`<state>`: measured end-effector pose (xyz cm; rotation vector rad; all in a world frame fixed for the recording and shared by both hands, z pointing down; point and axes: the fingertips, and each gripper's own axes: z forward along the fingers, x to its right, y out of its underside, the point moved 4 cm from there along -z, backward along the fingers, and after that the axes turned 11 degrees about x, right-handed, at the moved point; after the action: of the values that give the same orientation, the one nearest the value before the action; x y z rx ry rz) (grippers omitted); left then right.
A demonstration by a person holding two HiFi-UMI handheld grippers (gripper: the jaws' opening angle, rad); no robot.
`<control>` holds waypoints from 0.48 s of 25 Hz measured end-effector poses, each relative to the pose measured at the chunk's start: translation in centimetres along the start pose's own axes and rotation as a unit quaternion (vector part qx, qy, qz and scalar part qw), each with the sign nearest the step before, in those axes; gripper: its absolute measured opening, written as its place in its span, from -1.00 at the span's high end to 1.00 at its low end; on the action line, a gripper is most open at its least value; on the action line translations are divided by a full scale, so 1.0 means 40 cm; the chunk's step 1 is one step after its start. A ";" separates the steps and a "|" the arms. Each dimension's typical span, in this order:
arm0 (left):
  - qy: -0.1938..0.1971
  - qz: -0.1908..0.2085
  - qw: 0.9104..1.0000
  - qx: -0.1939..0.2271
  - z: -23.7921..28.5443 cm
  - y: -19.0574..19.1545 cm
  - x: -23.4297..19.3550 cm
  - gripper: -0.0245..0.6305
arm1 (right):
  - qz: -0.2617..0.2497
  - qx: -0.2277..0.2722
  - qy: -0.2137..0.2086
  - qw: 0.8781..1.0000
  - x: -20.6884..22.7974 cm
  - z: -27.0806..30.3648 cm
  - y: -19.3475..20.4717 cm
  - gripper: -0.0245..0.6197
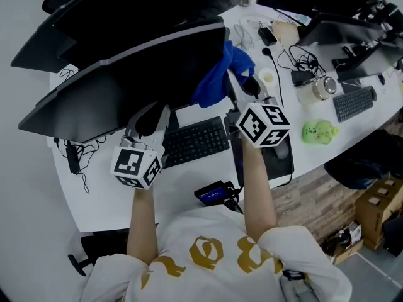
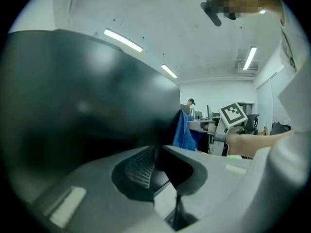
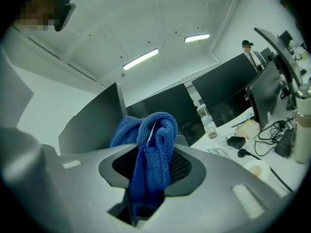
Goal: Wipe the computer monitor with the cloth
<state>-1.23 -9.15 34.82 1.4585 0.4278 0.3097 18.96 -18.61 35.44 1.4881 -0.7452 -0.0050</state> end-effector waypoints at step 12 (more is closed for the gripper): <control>-0.018 -0.047 0.999 -0.010 -0.007 0.076 -0.032 0.78 | 0.013 -0.037 0.012 0.999 0.039 -0.022 0.089 0.44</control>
<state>-2.32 -9.21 37.95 1.4177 0.4613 0.2113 19.03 -18.09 39.40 1.4057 -0.7380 0.0039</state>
